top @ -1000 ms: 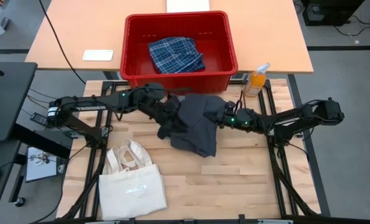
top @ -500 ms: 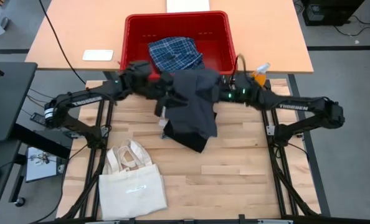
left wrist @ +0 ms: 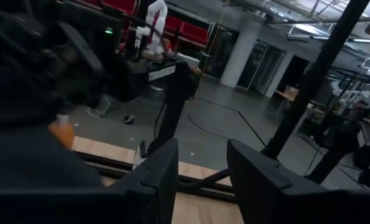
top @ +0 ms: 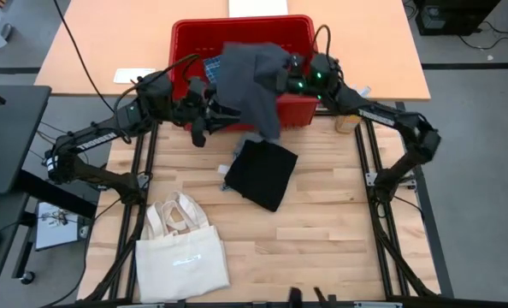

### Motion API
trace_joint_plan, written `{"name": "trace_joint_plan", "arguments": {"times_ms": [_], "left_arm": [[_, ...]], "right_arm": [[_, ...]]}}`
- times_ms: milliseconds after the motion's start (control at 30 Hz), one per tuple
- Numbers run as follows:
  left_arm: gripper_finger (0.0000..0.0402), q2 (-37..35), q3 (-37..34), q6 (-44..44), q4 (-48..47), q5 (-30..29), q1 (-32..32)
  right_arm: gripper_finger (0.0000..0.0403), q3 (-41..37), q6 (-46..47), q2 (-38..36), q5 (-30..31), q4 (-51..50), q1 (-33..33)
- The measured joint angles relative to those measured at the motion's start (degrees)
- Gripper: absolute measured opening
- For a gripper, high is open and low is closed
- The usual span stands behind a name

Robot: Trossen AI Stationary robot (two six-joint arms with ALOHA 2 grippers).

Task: Fold laundry
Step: Stack the gray pants in the red organizer bin

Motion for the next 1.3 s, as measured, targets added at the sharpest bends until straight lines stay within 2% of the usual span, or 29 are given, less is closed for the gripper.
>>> {"name": "trace_joint_plan", "arguments": {"times_ms": [167, 333, 467, 733, 867, 967, 1133, 1300], "left_arm": [[0.0141, -0.8, 0.0, -1.4, -0.3, -0.3, 0.0], [0.0141, -1.5, 0.0, -2.2, -0.7, -0.9, -0.3], [0.0141, -1.8, 0.0, -2.7, -1.3, -1.3, -0.3], [0.0141, -2.1, 0.0, -3.2, -3.2, -4.0, -0.4], [0.0141, -2.1, 0.0, -3.3, -4.1, -5.5, -0.4], [0.0141, -2.1, 0.0, -3.3, -5.2, -7.2, -0.3], [0.0141, -2.1, 0.0, -3.6, -6.7, -8.3, -0.3], [0.0141, -2.1, 0.0, -4.3, -7.5, -8.9, -0.3]], "right_arm": [[0.0035, 10.3, 0.6, 8.1, -3.2, 8.1, -1.8], [0.0035, 20.8, -0.1, 17.8, -5.0, 7.8, -4.5], [0.0035, 26.1, 0.1, 24.3, -5.7, 7.4, -6.5], [0.0035, 30.6, 1.4, 32.4, -4.4, 12.0, -10.1], [0.0035, 31.7, 4.3, 35.5, -0.1, 12.8, -11.6], [0.0035, 31.8, 2.3, 38.2, 1.7, 12.2, -12.7], [0.0041, 31.7, 6.1, 42.8, 0.8, 3.3, -15.1], [0.0062, 31.8, 2.6, 43.1, 1.0, -7.6, -16.7]]}}
